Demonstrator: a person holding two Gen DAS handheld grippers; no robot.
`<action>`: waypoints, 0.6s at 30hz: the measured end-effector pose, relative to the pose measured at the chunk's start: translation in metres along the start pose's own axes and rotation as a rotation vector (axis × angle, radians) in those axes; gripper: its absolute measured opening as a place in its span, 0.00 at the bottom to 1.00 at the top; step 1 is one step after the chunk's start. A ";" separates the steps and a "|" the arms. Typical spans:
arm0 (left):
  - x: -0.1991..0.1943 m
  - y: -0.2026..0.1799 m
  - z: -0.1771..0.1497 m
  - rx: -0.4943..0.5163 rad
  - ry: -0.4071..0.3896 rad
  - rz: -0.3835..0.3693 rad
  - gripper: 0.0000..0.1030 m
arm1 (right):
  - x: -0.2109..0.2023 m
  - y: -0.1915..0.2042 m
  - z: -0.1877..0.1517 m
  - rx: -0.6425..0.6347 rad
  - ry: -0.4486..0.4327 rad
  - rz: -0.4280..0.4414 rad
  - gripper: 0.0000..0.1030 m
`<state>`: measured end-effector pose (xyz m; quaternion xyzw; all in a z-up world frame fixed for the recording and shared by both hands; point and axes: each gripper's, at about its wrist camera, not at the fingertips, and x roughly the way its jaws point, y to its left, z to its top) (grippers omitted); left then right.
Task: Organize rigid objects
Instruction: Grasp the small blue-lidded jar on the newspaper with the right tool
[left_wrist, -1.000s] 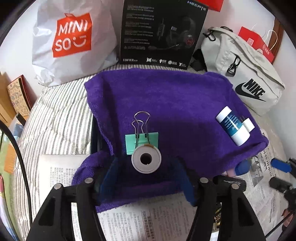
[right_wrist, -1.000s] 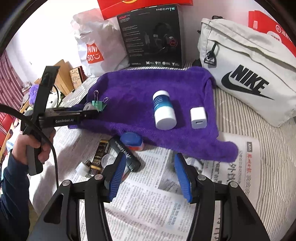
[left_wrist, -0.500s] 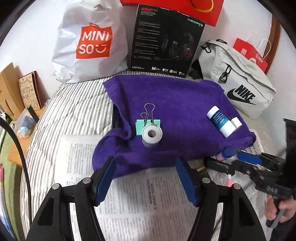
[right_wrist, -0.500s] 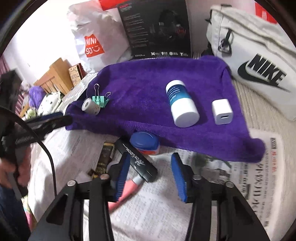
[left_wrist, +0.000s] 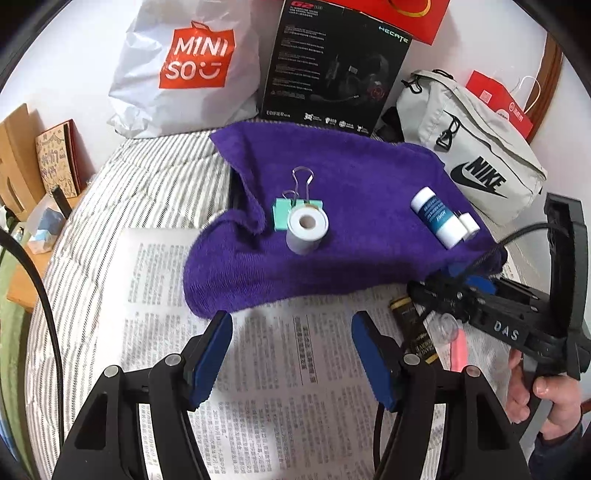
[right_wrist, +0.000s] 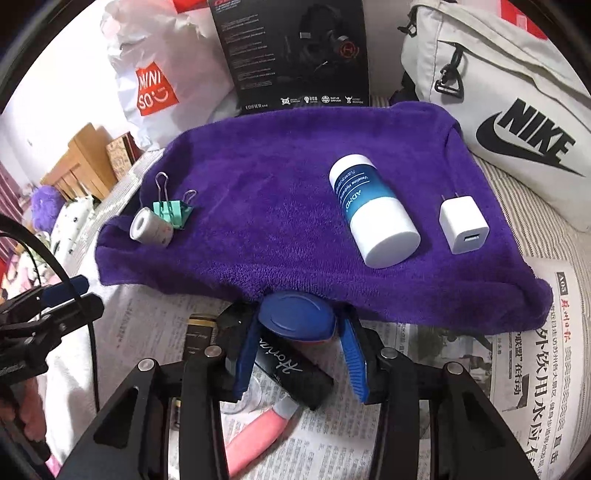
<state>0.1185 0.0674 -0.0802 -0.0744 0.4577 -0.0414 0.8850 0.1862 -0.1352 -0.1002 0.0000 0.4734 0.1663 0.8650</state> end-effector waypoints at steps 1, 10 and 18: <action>0.001 0.000 -0.002 -0.001 0.002 -0.001 0.63 | 0.000 -0.001 0.000 0.005 -0.001 -0.002 0.37; -0.004 -0.008 -0.007 0.012 -0.004 -0.025 0.63 | -0.025 -0.019 -0.003 0.004 -0.022 -0.020 0.37; -0.010 -0.016 -0.003 0.017 -0.014 -0.034 0.63 | -0.053 -0.052 -0.017 0.031 -0.040 -0.055 0.37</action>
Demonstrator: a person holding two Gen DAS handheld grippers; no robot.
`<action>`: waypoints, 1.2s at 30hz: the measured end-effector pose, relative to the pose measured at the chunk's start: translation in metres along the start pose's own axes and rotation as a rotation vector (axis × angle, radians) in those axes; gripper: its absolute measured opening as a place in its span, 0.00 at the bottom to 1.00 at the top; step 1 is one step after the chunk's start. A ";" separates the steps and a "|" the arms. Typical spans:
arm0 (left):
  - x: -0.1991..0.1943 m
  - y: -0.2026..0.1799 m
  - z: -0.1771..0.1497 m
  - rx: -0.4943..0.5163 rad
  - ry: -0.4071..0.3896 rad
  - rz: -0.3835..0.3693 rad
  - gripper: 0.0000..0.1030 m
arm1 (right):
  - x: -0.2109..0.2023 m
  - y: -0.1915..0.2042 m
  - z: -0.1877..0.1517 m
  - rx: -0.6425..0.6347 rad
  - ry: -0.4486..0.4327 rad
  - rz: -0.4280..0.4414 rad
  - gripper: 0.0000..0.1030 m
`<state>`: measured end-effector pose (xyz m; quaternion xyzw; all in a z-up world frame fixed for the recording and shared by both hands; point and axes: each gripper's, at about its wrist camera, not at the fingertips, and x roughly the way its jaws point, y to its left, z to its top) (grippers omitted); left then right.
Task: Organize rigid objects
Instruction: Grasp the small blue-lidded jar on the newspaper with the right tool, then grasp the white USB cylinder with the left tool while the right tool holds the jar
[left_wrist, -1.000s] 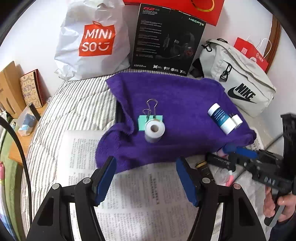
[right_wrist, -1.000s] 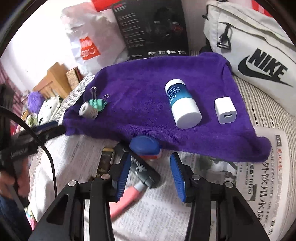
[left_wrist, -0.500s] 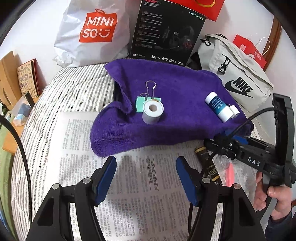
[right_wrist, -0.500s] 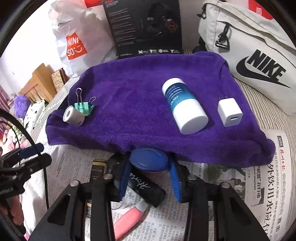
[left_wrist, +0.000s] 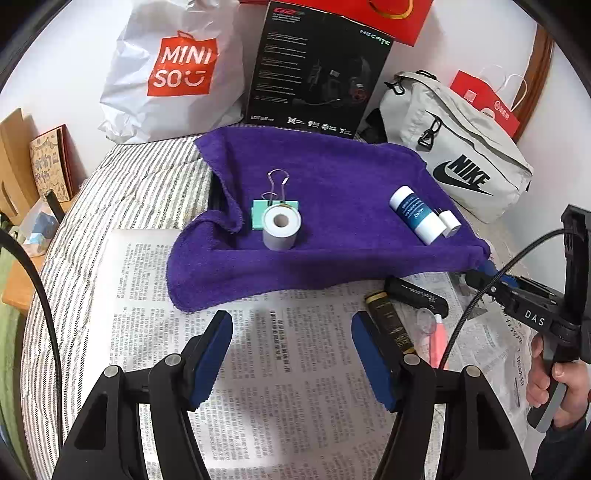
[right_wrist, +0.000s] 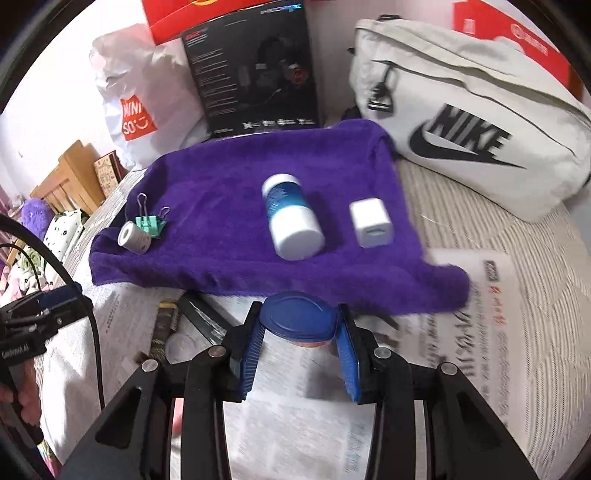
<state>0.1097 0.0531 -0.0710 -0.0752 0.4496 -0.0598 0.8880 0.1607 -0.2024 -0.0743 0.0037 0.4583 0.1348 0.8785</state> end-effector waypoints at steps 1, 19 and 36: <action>0.000 -0.001 0.000 0.004 0.001 -0.003 0.63 | -0.003 -0.005 -0.003 0.006 0.000 -0.003 0.37; 0.011 -0.064 -0.029 0.172 0.047 -0.033 0.63 | -0.027 -0.041 -0.055 0.042 0.039 0.019 0.37; 0.028 -0.068 -0.036 0.289 0.058 0.009 0.36 | -0.016 -0.039 -0.063 0.046 0.033 0.018 0.36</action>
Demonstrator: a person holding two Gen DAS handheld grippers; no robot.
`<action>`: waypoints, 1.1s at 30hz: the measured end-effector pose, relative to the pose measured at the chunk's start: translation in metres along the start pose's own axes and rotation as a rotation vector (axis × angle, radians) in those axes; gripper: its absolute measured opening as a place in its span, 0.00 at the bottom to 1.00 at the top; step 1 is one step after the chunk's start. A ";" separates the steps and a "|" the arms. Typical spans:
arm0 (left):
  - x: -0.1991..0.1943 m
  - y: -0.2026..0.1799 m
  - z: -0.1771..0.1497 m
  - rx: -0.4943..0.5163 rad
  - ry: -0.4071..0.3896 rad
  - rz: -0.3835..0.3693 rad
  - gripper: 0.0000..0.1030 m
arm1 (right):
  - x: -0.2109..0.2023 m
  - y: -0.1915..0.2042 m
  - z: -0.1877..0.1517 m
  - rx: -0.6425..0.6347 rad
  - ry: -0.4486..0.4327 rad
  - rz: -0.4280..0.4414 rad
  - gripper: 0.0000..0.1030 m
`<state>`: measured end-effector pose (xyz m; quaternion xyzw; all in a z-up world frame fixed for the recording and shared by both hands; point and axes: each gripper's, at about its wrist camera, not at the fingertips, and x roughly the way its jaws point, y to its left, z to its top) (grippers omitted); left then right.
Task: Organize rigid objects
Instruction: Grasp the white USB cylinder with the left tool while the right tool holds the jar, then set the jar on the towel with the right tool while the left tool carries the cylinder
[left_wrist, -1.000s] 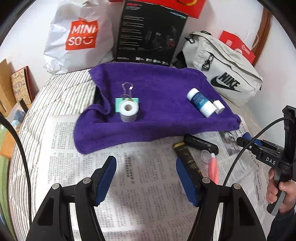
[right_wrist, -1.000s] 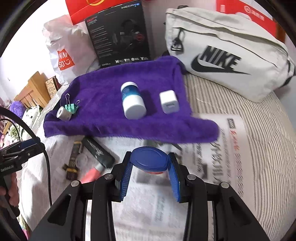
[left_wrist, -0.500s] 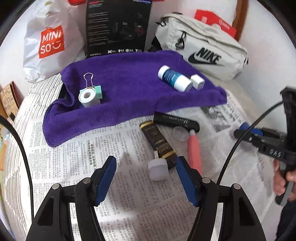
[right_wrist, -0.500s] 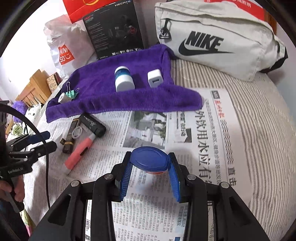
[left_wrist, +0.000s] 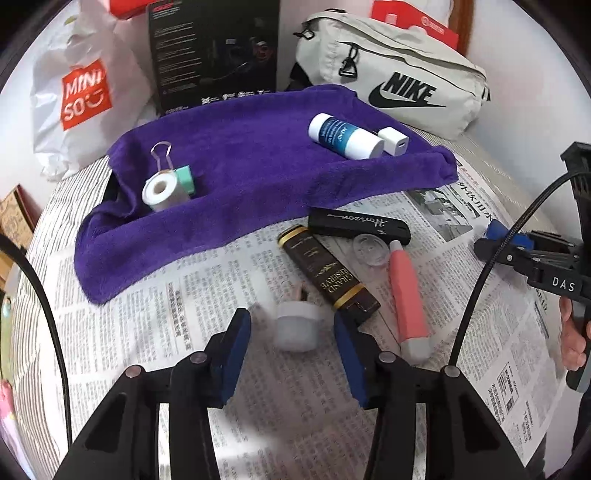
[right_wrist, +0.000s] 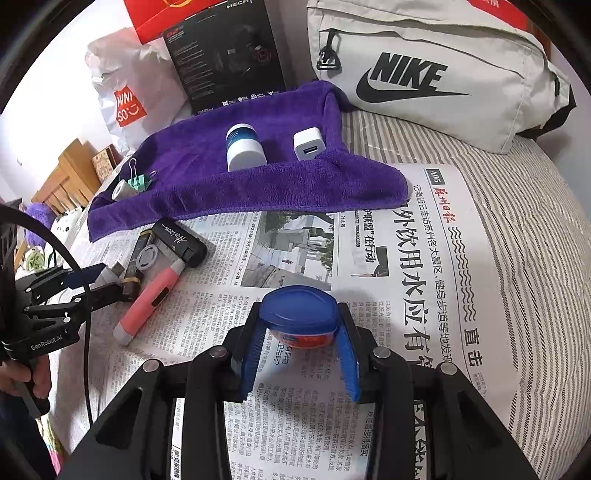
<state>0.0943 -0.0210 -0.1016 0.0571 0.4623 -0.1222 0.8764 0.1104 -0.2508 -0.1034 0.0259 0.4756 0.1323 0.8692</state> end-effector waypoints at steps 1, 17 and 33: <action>0.001 -0.001 0.001 0.005 -0.002 0.005 0.32 | 0.000 0.000 0.000 0.000 -0.001 0.000 0.36; -0.004 0.005 -0.004 0.009 0.011 0.005 0.22 | -0.002 -0.002 -0.003 -0.016 -0.021 0.019 0.36; -0.014 0.026 -0.006 -0.069 -0.022 -0.031 0.22 | -0.015 0.009 0.010 -0.043 -0.037 0.017 0.36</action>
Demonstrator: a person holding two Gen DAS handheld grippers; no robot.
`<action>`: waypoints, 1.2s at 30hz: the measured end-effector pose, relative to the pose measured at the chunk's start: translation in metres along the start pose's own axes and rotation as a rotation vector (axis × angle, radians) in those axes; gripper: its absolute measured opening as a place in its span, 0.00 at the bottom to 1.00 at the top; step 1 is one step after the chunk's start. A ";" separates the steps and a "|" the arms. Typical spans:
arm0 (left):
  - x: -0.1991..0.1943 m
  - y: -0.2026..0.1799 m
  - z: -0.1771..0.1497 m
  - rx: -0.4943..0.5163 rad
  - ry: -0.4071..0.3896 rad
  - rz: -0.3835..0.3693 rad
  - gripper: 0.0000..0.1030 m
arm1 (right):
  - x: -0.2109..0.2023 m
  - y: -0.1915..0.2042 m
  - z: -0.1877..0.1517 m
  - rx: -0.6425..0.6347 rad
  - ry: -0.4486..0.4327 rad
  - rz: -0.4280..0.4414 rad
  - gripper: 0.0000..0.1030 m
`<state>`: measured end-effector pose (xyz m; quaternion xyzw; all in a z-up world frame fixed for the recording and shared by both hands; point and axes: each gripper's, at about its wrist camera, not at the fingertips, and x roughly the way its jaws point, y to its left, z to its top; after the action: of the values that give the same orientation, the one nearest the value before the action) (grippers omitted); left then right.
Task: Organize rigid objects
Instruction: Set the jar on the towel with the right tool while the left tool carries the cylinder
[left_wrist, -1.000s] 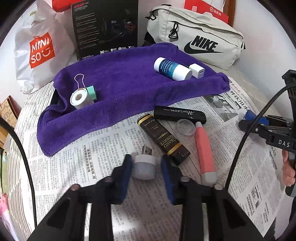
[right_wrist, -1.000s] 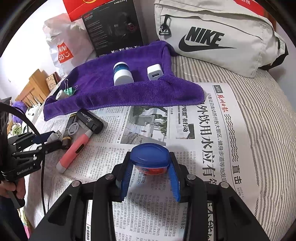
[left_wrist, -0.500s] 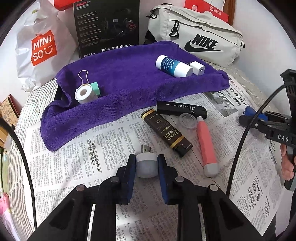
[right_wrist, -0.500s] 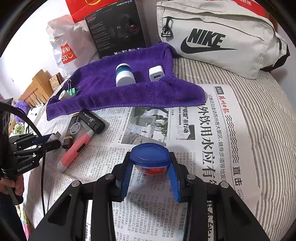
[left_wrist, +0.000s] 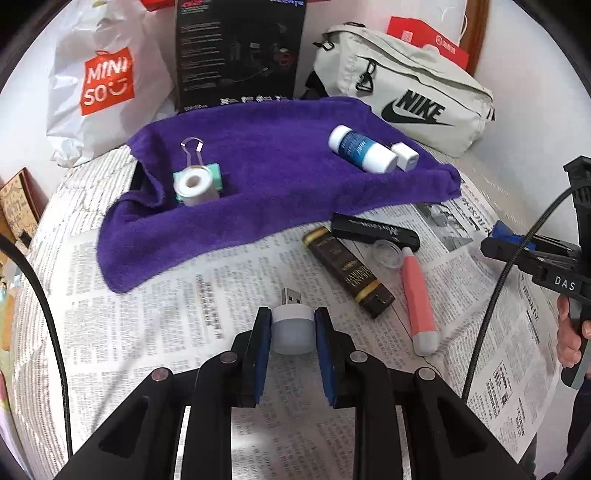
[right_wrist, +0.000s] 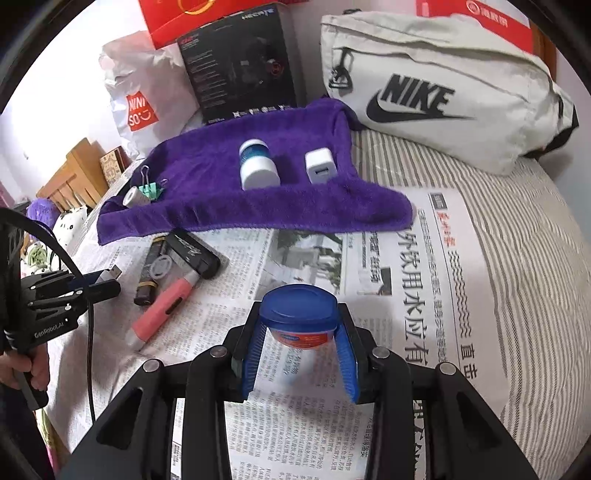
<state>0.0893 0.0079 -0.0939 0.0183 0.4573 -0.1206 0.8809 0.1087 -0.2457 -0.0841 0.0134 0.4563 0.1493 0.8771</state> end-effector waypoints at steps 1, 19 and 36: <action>-0.002 0.002 0.001 -0.004 -0.001 0.000 0.22 | -0.001 0.001 0.001 -0.002 -0.002 0.006 0.36; -0.014 0.009 0.041 -0.026 -0.030 0.002 0.22 | -0.014 0.022 0.062 -0.063 -0.064 0.078 0.36; 0.001 0.016 0.075 -0.009 -0.037 0.011 0.22 | 0.076 0.000 0.152 0.011 -0.021 0.049 0.36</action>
<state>0.1536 0.0124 -0.0521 0.0143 0.4414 -0.1140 0.8899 0.2719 -0.2076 -0.0559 0.0310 0.4474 0.1682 0.8778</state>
